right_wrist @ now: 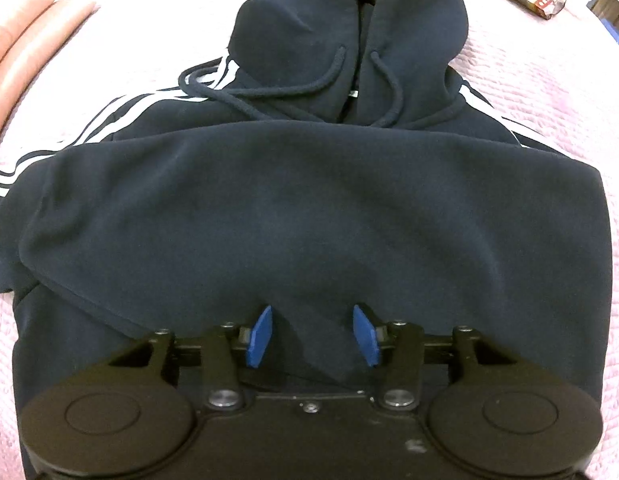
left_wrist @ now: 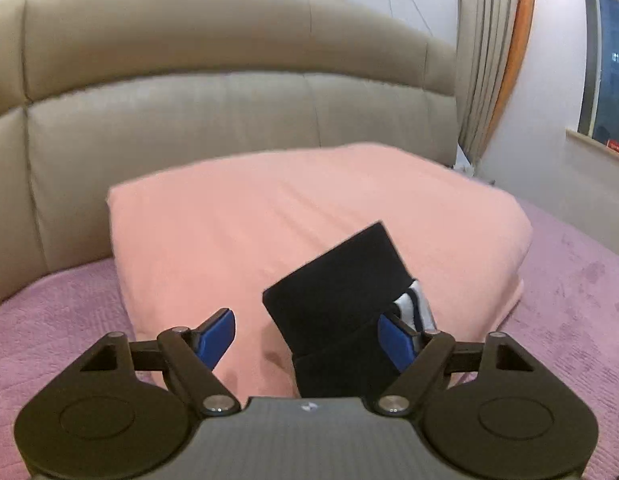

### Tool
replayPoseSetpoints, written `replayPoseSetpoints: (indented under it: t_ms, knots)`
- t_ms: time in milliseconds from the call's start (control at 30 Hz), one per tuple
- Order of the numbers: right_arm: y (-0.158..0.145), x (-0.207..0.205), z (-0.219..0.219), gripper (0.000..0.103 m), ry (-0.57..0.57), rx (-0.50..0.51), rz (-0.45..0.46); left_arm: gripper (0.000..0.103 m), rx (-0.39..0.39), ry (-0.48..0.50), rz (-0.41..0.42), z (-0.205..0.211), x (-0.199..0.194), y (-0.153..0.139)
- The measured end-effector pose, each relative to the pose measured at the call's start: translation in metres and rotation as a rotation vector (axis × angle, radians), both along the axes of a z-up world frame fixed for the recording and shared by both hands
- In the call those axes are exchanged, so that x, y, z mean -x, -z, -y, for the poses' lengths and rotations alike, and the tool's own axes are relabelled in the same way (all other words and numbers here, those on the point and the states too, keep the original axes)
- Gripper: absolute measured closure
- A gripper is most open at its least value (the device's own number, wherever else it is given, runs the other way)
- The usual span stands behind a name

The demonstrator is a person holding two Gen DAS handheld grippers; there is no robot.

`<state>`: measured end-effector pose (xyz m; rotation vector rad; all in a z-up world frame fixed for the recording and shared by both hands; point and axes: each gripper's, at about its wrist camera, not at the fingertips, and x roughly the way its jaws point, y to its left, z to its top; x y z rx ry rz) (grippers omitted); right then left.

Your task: Fold large clothes

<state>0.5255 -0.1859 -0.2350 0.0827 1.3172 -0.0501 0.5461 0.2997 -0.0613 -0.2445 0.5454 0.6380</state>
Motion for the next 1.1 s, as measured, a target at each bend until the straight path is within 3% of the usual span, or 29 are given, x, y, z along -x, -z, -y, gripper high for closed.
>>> replayPoseSetpoints:
  t_ms: [100, 167, 200, 233, 333, 500, 633, 800, 1000, 1067, 1100]
  knots:
    - [-0.001, 0.003, -0.002, 0.042, -0.014, 0.012, 0.008, 0.024, 0.074, 0.039, -0.033, -0.017, -0.018, 0.015]
    - [-0.002, 0.005, -0.002, 0.042, -0.018, 0.011, 0.011, 0.035, 0.114, 0.045, -0.041, -0.023, -0.027, 0.024]
    - [-0.003, 0.006, -0.001, 0.042, -0.018, 0.007, 0.012, 0.047, 0.11, 0.049, -0.035, -0.022, -0.029, 0.027]
    - [-0.003, 0.006, -0.001, 0.042, -0.018, 0.004, 0.013, 0.066, 0.095, 0.061, -0.032, -0.02, -0.031, 0.027]
    - [-0.003, 0.008, -0.001, 0.041, -0.017, 0.002, 0.02, 0.088, 0.024, 0.086, -0.049, -0.009, -0.032, 0.023]
    - [-0.006, 0.013, -0.002, 0.038, -0.026, 0.003, 0.046, 0.09, -0.088, 0.194, -0.049, 0.051, -0.02, 0.012]
    - [-0.02, 0.026, 0.006, 0.041, -0.007, -0.059, 0.077, 0.09, -0.115, 0.392, -0.025, 0.127, -0.002, 0.009]
    - [-0.04, 0.057, 0.027, 0.041, 0.061, -0.103, 0.113, 0.091, 0.124, 0.652, -0.064, 0.237, 0.011, 0.039]
    - [-0.062, 0.091, 0.069, 0.041, 0.179, -0.105, 0.151, 0.09, 0.24, 1.009, -0.012, 0.392, 0.022, 0.047]
    - [-0.07, 0.1, 0.086, 0.041, 0.223, -0.088, 0.17, 0.077, 0.28, 1.116, -0.039, 0.437, 0.031, 0.061]
    - [-0.072, 0.103, 0.094, 0.041, 0.241, -0.075, 0.181, 0.06, 0.298, 1.159, -0.072, 0.45, 0.032, 0.07]
